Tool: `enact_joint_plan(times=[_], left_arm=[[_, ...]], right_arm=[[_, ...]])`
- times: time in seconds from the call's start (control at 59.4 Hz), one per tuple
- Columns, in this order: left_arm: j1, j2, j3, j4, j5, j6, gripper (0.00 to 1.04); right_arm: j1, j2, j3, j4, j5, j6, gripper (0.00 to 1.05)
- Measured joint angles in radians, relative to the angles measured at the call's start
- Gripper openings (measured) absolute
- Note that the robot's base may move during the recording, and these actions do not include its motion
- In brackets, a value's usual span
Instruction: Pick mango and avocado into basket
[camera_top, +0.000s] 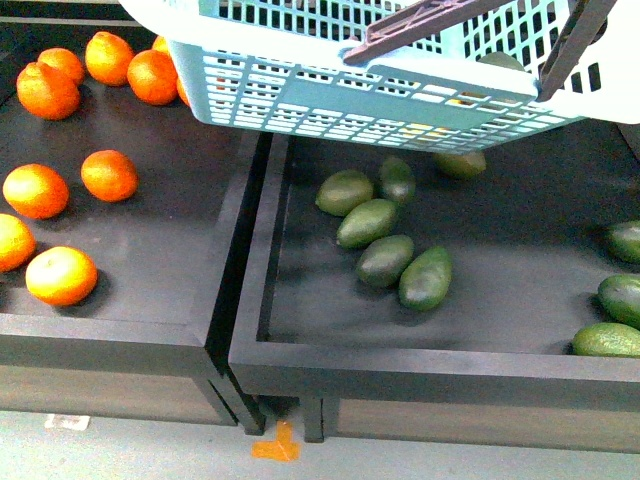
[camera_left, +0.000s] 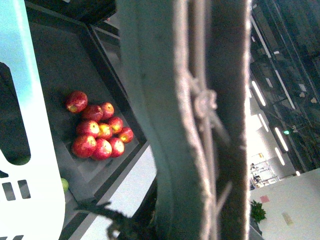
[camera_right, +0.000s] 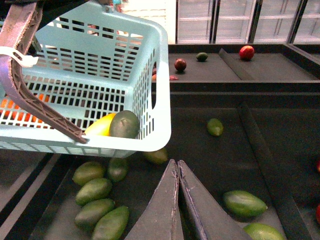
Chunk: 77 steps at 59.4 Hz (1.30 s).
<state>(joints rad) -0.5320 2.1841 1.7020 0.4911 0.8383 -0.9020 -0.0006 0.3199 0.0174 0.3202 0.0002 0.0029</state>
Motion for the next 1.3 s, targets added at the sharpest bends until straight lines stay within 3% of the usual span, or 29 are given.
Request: enact_joint_plan(times=[0.522,0.64,0.926,1.044,1.212,1.296], left_arm=[[0.0,0.0,0.0,0.0,0.0,0.0,0.05],[0.0,0.0,0.0,0.0,0.001,0.0,0.05],[0.0,0.0,0.0,0.0,0.0,-0.002,0.05],[0.0,0.0,0.0,0.0,0.0,0.003,0.05],[0.0,0.0,0.0,0.0,0.0,0.0,0.05],[0.0,0.0,0.0,0.0,0.0,0.001,0.05]], right_arm=[[0.0,-0.142,0.0,-0.142,0.0,0.0,0.02],[0.0,-0.285,0.0,-0.307,0.0,0.0,0.02],[0.0,-0.313,0.0,-0.319,0.0,0.0,0.02],[0.0,-0.313,0.0,-0.319,0.0,0.0,0.2],[0.0,-0.313,0.0,-0.319,0.0,0.0,0.58],[0.0,-0.313,0.0,-0.319,0.0,0.0,0.72]])
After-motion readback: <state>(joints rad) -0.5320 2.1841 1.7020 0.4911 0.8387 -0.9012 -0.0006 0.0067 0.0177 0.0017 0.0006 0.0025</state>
